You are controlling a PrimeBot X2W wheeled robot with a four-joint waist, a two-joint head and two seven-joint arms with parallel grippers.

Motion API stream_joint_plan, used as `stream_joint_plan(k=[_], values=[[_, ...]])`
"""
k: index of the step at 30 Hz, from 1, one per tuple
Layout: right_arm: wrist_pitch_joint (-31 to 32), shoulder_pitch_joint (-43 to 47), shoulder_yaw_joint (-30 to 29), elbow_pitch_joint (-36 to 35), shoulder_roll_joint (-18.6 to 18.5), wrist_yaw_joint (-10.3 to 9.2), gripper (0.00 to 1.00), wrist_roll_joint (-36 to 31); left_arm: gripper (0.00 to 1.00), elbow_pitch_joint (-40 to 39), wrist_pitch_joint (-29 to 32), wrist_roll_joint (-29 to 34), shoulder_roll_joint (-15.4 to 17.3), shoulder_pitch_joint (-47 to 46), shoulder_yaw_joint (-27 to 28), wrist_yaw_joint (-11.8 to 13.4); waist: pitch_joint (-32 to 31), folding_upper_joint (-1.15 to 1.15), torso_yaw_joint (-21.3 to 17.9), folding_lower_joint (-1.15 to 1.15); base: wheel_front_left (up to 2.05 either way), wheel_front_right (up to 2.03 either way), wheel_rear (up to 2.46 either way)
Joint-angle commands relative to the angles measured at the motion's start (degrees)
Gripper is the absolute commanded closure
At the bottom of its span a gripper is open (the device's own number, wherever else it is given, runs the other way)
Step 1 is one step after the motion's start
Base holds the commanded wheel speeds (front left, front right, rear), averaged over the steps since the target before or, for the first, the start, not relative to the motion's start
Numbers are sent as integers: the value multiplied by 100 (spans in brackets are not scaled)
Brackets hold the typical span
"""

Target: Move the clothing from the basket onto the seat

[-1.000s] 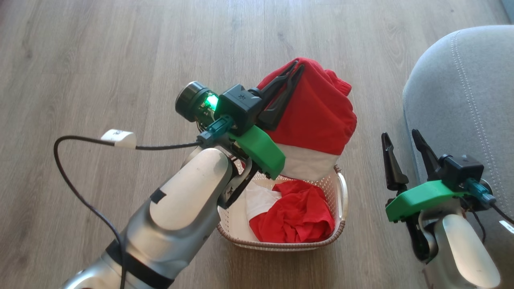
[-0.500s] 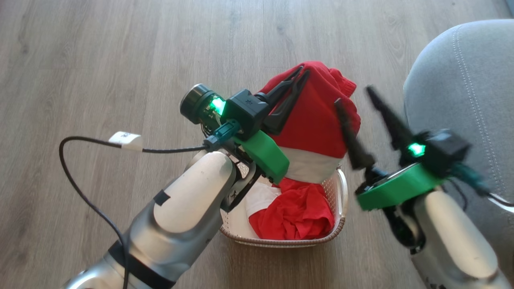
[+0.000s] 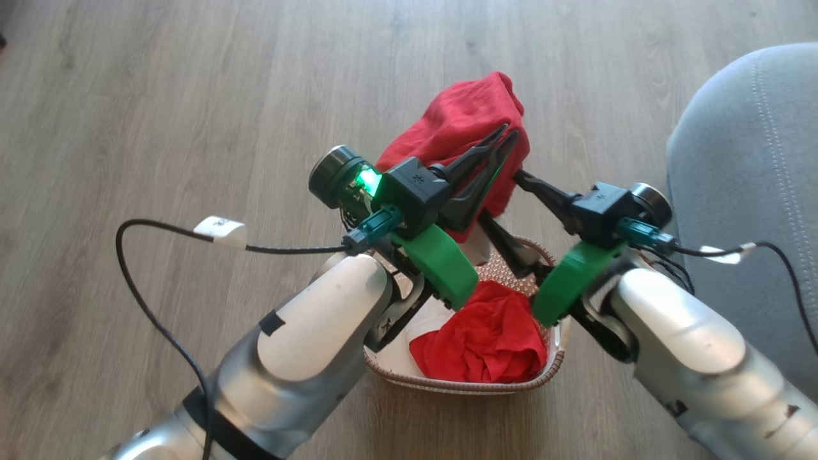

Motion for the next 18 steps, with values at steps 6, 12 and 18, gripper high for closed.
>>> stream_joint_plan(k=[6, 12, 18], values=[[-37, -342, 330, 22, 246, -1, 0, -43, 100, -205, -56, -137, 51, -201, 48, 33, 37, 0, 112, 0, 0, 0, 0], [-37, -394, 271, 63, 281, -1, 100, -50, 100, -207, -56, -181, 51, -182, -18, 36, 55, 0, 157, 0, 0, 0, 0], [-37, -262, 21, 46, 258, -1, 100, -101, 100, -164, -56, -183, 51, -145, 6, 39, 51, 0, 168, 0, 0, 0, 0]])
